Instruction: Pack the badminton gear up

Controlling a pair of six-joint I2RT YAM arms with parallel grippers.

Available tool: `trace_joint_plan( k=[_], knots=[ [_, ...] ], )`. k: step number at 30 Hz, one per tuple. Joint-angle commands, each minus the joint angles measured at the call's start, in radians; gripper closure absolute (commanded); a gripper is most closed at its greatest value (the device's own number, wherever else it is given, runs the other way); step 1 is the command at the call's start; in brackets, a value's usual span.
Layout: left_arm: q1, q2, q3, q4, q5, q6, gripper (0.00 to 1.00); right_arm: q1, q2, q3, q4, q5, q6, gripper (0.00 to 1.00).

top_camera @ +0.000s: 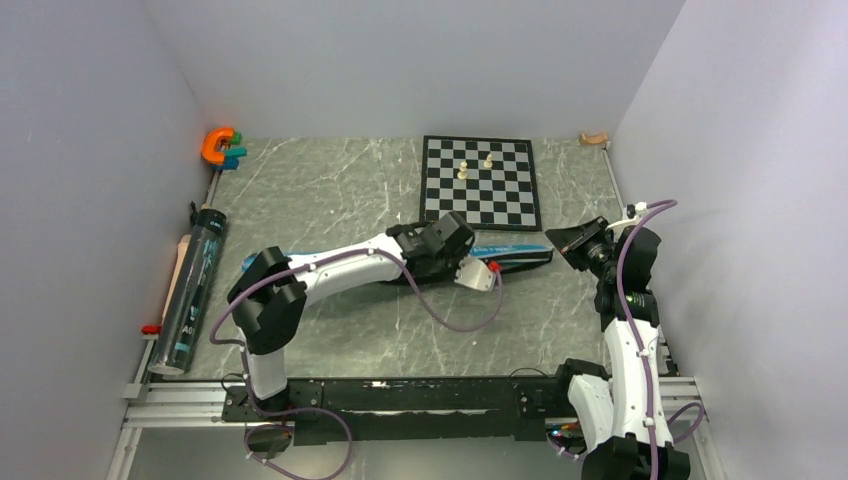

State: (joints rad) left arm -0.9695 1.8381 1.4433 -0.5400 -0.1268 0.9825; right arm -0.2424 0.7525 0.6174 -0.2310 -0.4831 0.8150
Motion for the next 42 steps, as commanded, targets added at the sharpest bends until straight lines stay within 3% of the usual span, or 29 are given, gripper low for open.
trace_joint_plan(
  k=[1, 8, 13, 18, 20, 21, 22, 26, 28, 33, 35, 42],
  knots=[
    [-0.069, -0.061, -0.045, -0.044, 0.101, -0.101, 1.00, 0.001, -0.010, -0.002, 0.027, -0.025, 0.003, 0.89],
    [-0.068, -0.092, -0.173, -0.027, 0.130, -0.136, 1.00, 0.001, -0.001, -0.013, 0.040, -0.038, 0.015, 0.89],
    [-0.048, -0.082, -0.301, 0.075, 0.084, -0.080, 0.93, 0.000, -0.005, -0.012, 0.039, -0.040, 0.021, 0.89],
    [-0.015, -0.059, -0.254, 0.060, 0.100, -0.123, 0.55, 0.000, -0.001, -0.012, 0.037, -0.038, 0.028, 0.88],
    [-0.008, -0.081, -0.215, 0.030, 0.117, -0.159, 0.32, 0.000, 0.003, -0.012, 0.038, -0.042, 0.031, 0.83],
    [-0.004, -0.098, -0.192, 0.010, 0.130, -0.181, 0.07, 0.000, 0.004, -0.010, 0.036, -0.041, 0.033, 0.78],
    [0.001, -0.114, -0.160, -0.015, 0.145, -0.209, 0.01, 0.000, 0.007, -0.011, 0.035, -0.042, 0.032, 0.73],
    [0.060, -0.180, -0.009, -0.167, 0.196, -0.341, 0.01, 0.001, 0.014, -0.007, 0.032, -0.038, 0.027, 0.50],
    [0.120, -0.208, 0.074, -0.263, 0.212, -0.399, 0.00, 0.002, 0.024, -0.001, 0.030, -0.037, 0.022, 0.34],
    [0.365, -0.322, 0.147, -0.410, 0.234, -0.499, 0.01, 0.025, 0.065, 0.009, 0.029, -0.029, 0.002, 0.07],
    [0.480, -0.400, 0.080, -0.402, 0.240, -0.491, 0.01, 0.045, 0.076, 0.008, 0.035, -0.019, 0.000, 0.01],
    [0.869, -0.634, -0.167, -0.322, 0.286, -0.491, 0.01, 0.108, 0.101, 0.035, 0.021, 0.037, -0.015, 0.00]
  ],
)
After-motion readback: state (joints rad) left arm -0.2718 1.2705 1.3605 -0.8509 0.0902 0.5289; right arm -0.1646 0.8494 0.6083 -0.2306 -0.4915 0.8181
